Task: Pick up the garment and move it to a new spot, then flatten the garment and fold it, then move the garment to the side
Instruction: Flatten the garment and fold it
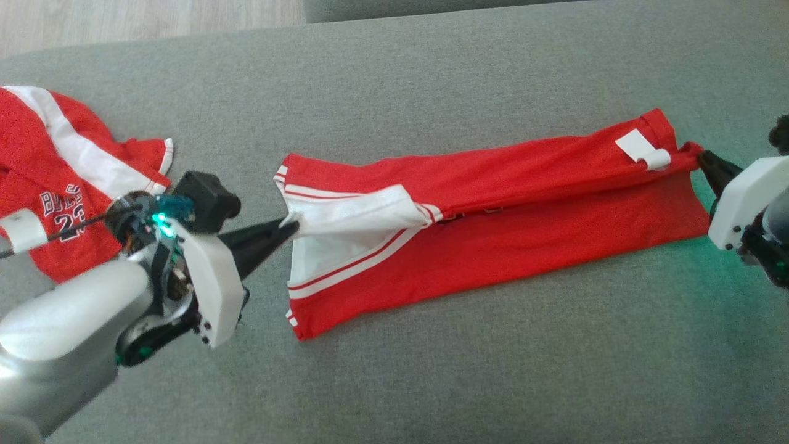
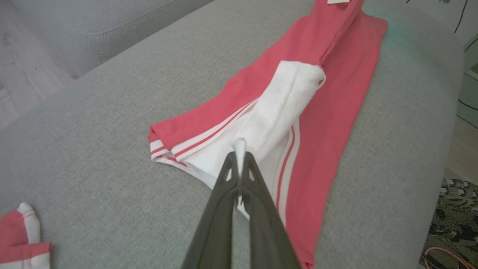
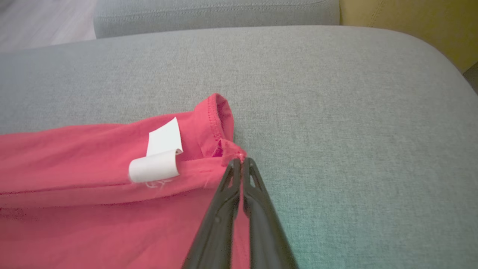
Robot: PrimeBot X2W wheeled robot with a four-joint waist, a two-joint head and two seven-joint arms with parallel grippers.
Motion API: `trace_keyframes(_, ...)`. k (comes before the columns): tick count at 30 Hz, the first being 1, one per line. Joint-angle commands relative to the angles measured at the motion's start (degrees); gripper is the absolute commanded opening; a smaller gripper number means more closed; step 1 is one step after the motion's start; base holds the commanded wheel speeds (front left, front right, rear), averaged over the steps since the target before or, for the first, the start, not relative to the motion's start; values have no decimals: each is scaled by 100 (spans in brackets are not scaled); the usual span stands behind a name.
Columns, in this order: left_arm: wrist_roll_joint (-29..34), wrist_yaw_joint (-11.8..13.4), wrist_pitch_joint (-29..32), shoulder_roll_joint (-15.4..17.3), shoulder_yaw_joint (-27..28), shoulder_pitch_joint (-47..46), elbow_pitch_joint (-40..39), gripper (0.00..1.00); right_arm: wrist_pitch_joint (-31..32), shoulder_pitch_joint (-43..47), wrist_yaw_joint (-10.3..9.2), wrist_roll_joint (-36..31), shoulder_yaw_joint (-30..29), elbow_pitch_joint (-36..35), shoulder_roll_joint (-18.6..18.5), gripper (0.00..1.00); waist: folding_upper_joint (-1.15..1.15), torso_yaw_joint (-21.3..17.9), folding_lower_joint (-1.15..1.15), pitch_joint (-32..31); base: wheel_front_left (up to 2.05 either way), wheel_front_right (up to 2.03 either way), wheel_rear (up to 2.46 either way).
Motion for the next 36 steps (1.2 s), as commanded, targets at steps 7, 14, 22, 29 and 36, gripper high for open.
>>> trace_keyframes(7, 131, 14, 173, 328, 268, 160, -315, 0, 491, 136, 37, 298, 221, -78, -336, 0, 0, -64, 0, -69, 0, 0, 0)
trace_keyframes(14, 295, 13, 256, 347, 265, 384, -326, 0, 901, 188, 37, 524, 400, -216, -442, 0, 0, -180, 0, -236, 0, 0, 0)
trace_keyframes(22, 497, 12, 283, 225, 264, 601, -226, 0, 1152, 245, 37, 645, 525, -292, -490, 0, 0, -250, 0, -298, 0, 0, 0)
trace_keyframes(29, 659, 84, 105, -36, 264, 849, 37, 99, 1225, 320, 37, 769, 577, -322, -493, 100, 0, -303, 0, -394, 0, 0, 0)
trace_keyframes(36, 709, 630, -840, -288, 676, 1007, 220, 100, 614, 217, 37, 744, 394, -410, -485, 100, 0, -352, 0, -562, 0, 0, 0)
